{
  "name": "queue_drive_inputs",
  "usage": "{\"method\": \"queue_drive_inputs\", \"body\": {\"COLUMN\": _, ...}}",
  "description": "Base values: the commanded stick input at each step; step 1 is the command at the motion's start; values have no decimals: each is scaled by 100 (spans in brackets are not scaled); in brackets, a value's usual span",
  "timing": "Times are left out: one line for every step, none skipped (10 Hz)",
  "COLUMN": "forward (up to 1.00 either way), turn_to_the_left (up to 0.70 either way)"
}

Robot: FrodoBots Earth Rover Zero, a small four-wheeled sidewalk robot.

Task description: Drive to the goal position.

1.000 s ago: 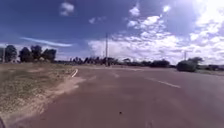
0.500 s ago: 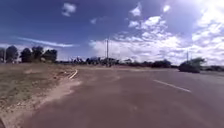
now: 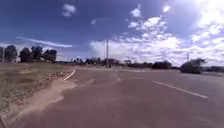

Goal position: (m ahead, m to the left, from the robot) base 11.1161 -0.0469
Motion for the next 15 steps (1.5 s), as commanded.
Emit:
{"method": "queue_drive_inputs", "body": {"forward": 95, "turn_to_the_left": 0}}
{"method": "queue_drive_inputs", "body": {"forward": 95, "turn_to_the_left": 0}}
{"method": "queue_drive_inputs", "body": {"forward": 95, "turn_to_the_left": -28}}
{"method": "queue_drive_inputs", "body": {"forward": 95, "turn_to_the_left": -16}}
{"method": "queue_drive_inputs", "body": {"forward": 95, "turn_to_the_left": -4}}
{"method": "queue_drive_inputs", "body": {"forward": 94, "turn_to_the_left": 0}}
{"method": "queue_drive_inputs", "body": {"forward": 91, "turn_to_the_left": 0}}
{"method": "queue_drive_inputs", "body": {"forward": 89, "turn_to_the_left": 0}}
{"method": "queue_drive_inputs", "body": {"forward": 88, "turn_to_the_left": 2}}
{"method": "queue_drive_inputs", "body": {"forward": 88, "turn_to_the_left": 5}}
{"method": "queue_drive_inputs", "body": {"forward": 87, "turn_to_the_left": 8}}
{"method": "queue_drive_inputs", "body": {"forward": 87, "turn_to_the_left": 8}}
{"method": "queue_drive_inputs", "body": {"forward": 87, "turn_to_the_left": 5}}
{"method": "queue_drive_inputs", "body": {"forward": 86, "turn_to_the_left": 2}}
{"method": "queue_drive_inputs", "body": {"forward": 86, "turn_to_the_left": 0}}
